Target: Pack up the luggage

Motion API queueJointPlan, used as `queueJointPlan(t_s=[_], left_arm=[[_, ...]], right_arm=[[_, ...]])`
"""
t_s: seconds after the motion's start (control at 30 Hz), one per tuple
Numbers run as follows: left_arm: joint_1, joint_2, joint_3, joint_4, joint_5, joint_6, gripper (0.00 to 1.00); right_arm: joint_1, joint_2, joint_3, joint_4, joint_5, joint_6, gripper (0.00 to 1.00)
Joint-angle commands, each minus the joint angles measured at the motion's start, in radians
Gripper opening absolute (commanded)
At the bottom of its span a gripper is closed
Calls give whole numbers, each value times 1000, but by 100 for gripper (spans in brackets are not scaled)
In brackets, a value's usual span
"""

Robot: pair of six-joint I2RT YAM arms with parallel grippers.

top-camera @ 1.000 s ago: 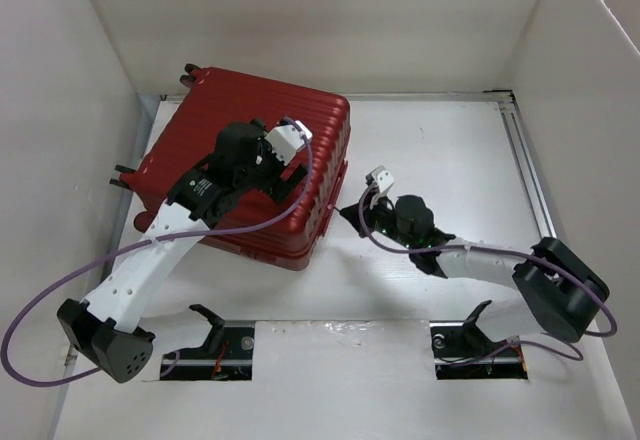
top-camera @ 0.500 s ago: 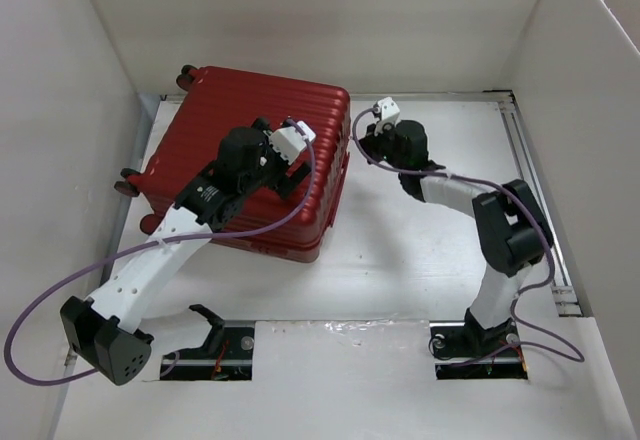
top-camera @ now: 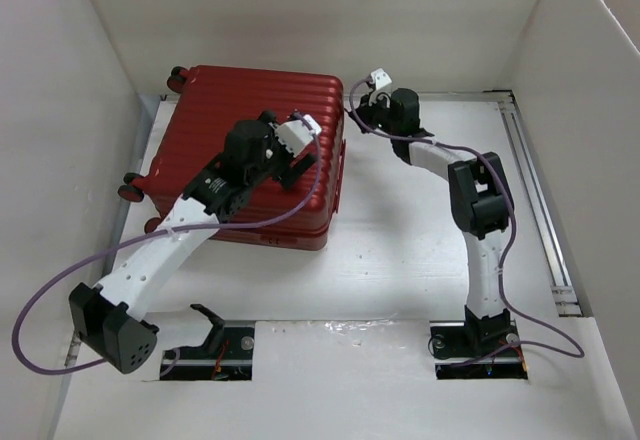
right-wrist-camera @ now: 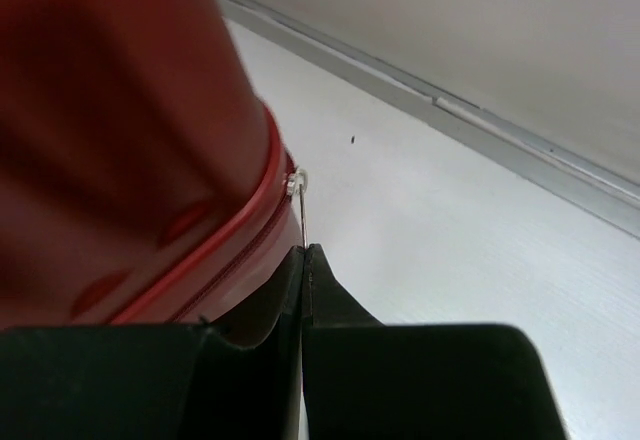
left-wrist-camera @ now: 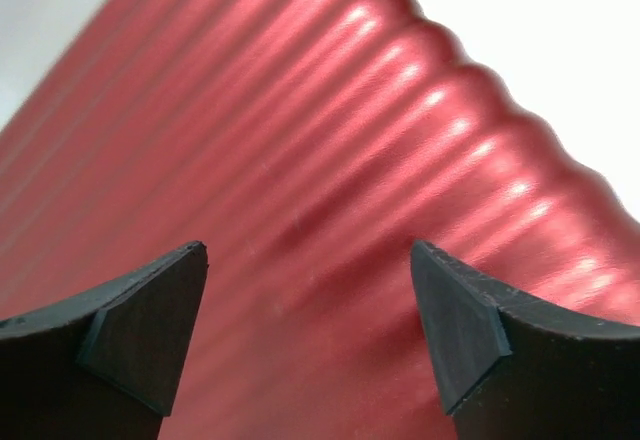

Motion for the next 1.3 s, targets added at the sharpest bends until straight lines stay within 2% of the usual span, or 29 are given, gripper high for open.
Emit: queueJointPlan(t_s=[0.0, 0.03, 0.07, 0.1, 0.17, 0.23, 0.33, 0.43, 0.5, 0.57, 0.63, 0.73, 0.9, 1.0, 1.1, 1.27], left_arm=[[-58, 89, 77, -445, 63, 11, 80], [-85, 89, 219, -434, 74, -3, 74], [-121, 112, 294, -425, 74, -12, 72], [-211, 164, 363, -425, 56, -25, 70], [-317, 222, 522, -425, -27, -61, 68], [-447, 290, 563, -399, -85, -86, 72], [-503, 359, 520, -313, -157, -199, 74], [-503, 451, 462, -249, -225, -332, 75], [-494, 503, 452, -225, -333, -385, 75], [-494, 579, 481, -215, -429, -461, 76], [-494, 624, 521, -193, -551, -497, 79], [-485, 689, 532, -164, -660, -537, 80], [-460, 768, 550, -190, -710, -566, 85], [-437, 769, 541, -202, -720, -595, 100], [-397, 799, 556, -231, -646, -624, 100], [-328, 946, 647, -300, -550, -701, 100]], right_arm=[[-13, -114, -92, 184, -14, -26, 0], [-13, -115, -111, 202, -14, -26, 0], [-13, -125, -111, 202, -23, -13, 0], [-13, -125, -111, 202, -23, -13, 0], [-25, -102, -71, 176, -54, 11, 0], [-50, -69, -7, 127, -74, 46, 0], [-64, -59, 15, 127, -109, 56, 0], [-84, -68, 15, 117, -141, 56, 0], [-93, -69, 4, 117, -152, 56, 0], [-93, -79, -10, 117, -163, 56, 0], [-104, -79, -19, 117, -176, 56, 0], [-104, -58, -19, 117, -200, 56, 0], [-104, -26, -8, 117, -238, 56, 0], [-113, -26, -17, 117, -238, 47, 0], [-113, -35, -40, 117, -249, 37, 0], [-113, -70, -111, 117, -249, 10, 0]])
